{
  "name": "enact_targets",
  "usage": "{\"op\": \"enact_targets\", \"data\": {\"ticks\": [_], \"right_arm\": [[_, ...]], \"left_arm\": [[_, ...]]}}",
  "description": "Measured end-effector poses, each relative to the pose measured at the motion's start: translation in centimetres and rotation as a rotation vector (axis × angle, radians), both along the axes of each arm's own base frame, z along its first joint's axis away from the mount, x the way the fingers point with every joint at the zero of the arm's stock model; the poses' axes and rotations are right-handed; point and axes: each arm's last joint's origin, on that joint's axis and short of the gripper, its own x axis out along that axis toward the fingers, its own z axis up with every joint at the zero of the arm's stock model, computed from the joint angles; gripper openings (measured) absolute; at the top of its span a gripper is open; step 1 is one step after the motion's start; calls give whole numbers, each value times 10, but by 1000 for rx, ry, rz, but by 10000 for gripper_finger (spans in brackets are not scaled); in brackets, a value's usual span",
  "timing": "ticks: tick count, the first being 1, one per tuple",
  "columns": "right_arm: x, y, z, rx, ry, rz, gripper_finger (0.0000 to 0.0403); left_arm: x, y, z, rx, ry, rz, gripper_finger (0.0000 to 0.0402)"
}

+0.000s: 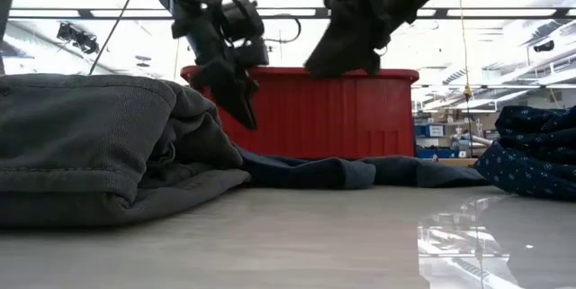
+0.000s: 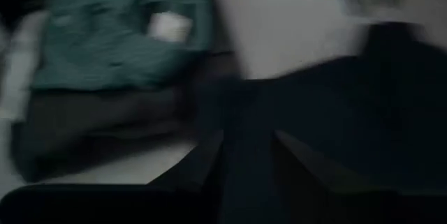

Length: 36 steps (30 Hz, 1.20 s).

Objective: Fold laundry
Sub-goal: Fold the dark blue shorts

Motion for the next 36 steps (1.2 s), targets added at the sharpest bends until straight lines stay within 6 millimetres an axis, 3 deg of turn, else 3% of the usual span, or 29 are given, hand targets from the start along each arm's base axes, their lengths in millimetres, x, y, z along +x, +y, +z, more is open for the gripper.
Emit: {"op": "enact_targets", "data": {"ticks": [3, 6, 13, 18, 22, 25, 30, 36], "right_arm": [[15, 29, -28, -40, -5, 72, 145], [26, 45, -56, -46, 58, 84, 164], [59, 55, -90, -53, 110, 60, 181], [71, 49, -103, -2, 240, -75, 144], [63, 49, -93, 76, 392, -135, 64], [47, 58, -80, 161, 508, -36, 12], [21, 82, -41, 167, 530, 42, 55], [5, 93, -7, 172, 405, -96, 134]], "left_arm": [[2, 3, -9, -26, 30, 26, 105], [1, 3, -10, -27, 37, 30, 105], [-3, 3, -8, -31, 58, 27, 105], [-4, 2, -9, -38, 80, 25, 105], [-6, 1, -10, -42, 93, 23, 105], [-6, 1, -10, -44, 97, 22, 105], [-7, -5, -11, -128, 95, -36, 105], [-5, -25, -13, -101, 118, -302, 105]]}}
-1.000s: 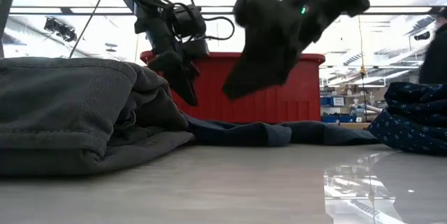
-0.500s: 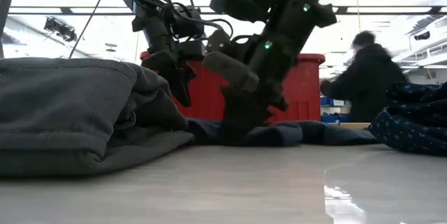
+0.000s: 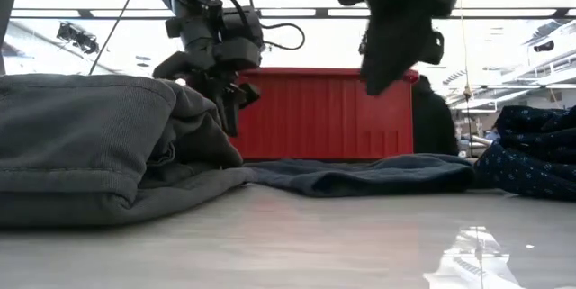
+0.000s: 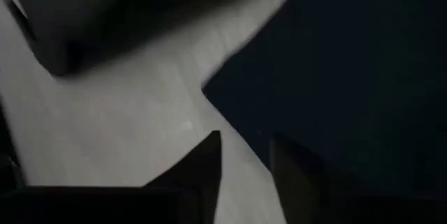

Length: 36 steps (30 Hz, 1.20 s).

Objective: Fold laundry
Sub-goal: Fold the dark blue shorts

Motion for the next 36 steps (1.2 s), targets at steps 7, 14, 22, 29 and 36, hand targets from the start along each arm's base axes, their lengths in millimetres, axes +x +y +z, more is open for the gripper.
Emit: {"op": "enact_targets", "data": {"ticks": [7, 14, 22, 29, 36], "right_arm": [[13, 6, -16, -19, -40, 49, 226], [24, 7, -46, -66, -5, 31, 252], [39, -5, -77, 31, 35, -149, 230], [39, -7, -80, 179, 98, -244, 140], [28, -2, -51, 346, 140, -163, 15]], "left_arm": [[19, -21, 0, 203, -130, -292, 110], [35, -19, -21, 231, -140, -285, 155], [42, -11, -59, 274, 24, -150, 180], [43, -11, -67, 219, 59, -49, 79], [20, -27, -40, 41, 231, -33, 7]]}}
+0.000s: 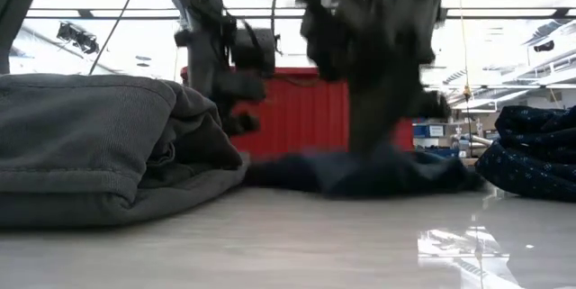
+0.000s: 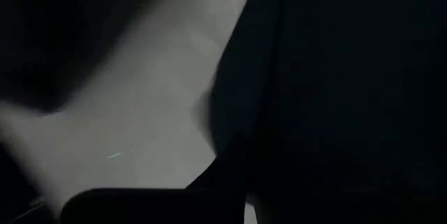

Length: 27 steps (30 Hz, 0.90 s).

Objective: Fold laundry
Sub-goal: Fold the dark blue shorts

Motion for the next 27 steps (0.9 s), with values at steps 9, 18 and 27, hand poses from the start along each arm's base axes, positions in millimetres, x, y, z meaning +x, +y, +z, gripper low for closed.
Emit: {"op": "enact_targets", "data": {"ticks": [9, 18, 27], "right_arm": [[-35, -10, 84, -27, -158, 33, 5], [-77, -56, 95, -238, 143, -82, 2], [-84, -121, 56, -280, 271, -174, 4]], "left_arm": [[-7, -31, 71, -39, -94, -86, 3], [26, -14, 106, 19, -431, -8, 3], [57, 48, 48, 61, -445, 145, 6]]}}
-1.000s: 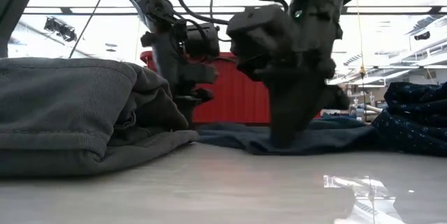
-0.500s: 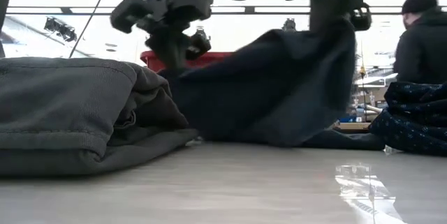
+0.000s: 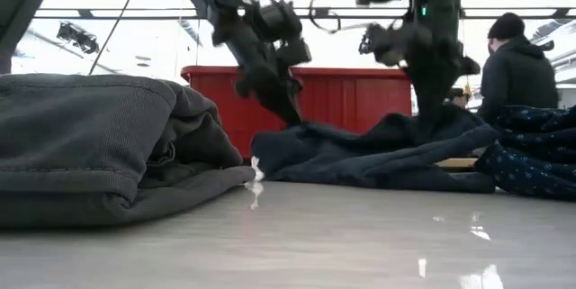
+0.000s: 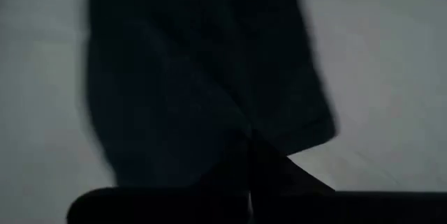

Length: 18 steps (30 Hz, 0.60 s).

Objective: Fold laundry
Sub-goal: Fold the dark blue shorts

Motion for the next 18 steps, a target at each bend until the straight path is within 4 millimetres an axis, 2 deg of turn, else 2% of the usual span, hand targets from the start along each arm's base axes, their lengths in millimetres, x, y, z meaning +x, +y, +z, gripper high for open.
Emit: {"op": "enact_targets", "data": {"ticks": [3, 8, 10, 13, 18], "right_arm": [[-12, -18, -16, 29, 74, -116, 24], [-23, -31, -31, 165, 131, -205, 90], [-23, -31, -29, 178, 123, -206, 117], [-15, -27, -18, 184, 61, -200, 146], [7, -15, -1, 134, -155, -143, 155]], "left_arm": [[1, 11, -16, -3, 39, 43, 25], [-3, 21, -22, -40, 70, 114, 75], [-8, 23, -16, -53, 80, 141, 93], [-14, 26, 4, -57, 28, 190, 113], [-26, 22, 41, -79, -74, 254, 124]]}}
